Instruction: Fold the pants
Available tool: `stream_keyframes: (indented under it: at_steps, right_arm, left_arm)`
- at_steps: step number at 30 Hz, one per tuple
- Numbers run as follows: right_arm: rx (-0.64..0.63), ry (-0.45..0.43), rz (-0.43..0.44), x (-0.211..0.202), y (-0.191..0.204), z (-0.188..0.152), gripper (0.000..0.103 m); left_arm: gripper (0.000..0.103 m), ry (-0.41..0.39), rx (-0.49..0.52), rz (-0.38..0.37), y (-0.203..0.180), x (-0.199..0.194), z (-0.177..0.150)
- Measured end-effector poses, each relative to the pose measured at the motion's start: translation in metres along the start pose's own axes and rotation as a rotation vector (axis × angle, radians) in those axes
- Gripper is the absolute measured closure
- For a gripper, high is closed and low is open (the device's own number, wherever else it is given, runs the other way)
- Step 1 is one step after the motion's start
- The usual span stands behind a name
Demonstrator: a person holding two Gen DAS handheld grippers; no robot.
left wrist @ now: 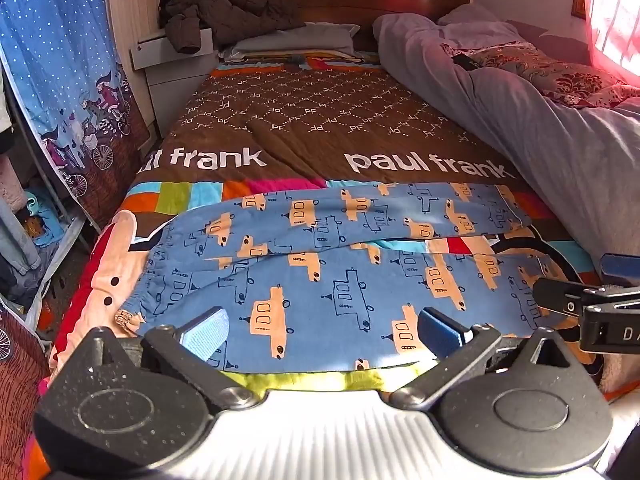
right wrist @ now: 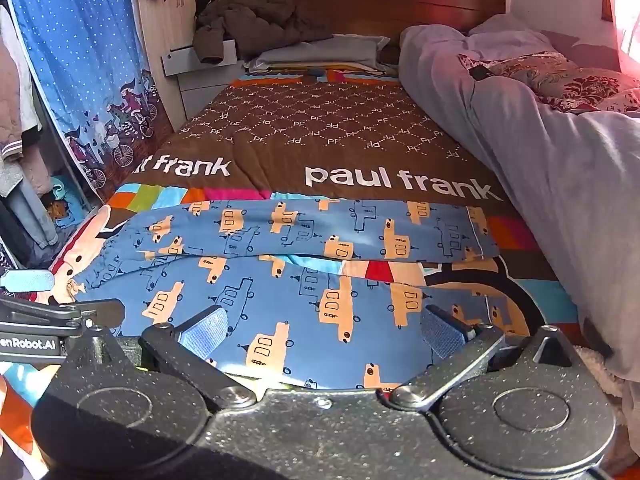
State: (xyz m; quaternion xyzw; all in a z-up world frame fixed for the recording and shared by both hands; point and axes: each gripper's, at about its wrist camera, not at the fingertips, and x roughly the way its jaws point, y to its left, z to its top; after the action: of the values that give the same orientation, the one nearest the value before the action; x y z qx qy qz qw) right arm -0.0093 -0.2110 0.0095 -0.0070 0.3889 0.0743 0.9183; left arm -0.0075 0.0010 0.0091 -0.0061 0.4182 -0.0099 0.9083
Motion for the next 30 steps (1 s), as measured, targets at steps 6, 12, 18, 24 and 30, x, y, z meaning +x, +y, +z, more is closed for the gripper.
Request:
stream_keyframes:
  at_steps: [6, 12, 18, 24, 30]
  right_arm:
    - [-0.001, -0.02, 0.002, -0.015, -0.004, 0.003, 0.001]
    - [0.001, -0.033, 0.003, -0.024, -0.004, 0.003, 0.001]
    - [-0.001, -0.046, 0.002, -0.033, -0.002, 0.004, 0.001]
    - [-0.005, -0.054, 0.0, -0.039, -0.002, 0.004, 0.001]
    - [-0.011, -0.061, 0.001, -0.044, 0.001, 0.005, 0.001]
  left_arm:
    - [0.0, -0.008, -0.007, -0.002, 0.001, -0.008, 0.0]
    - [0.0, -0.019, -0.008, -0.008, 0.0, -0.016, 0.001]
    - [0.0, -0.032, -0.016, -0.014, 0.003, -0.023, 0.003]
    - [0.0, -0.038, -0.016, -0.011, 0.004, -0.027, 0.002]
    - [0.0, -0.042, -0.017, -0.011, 0.004, -0.03, 0.003]
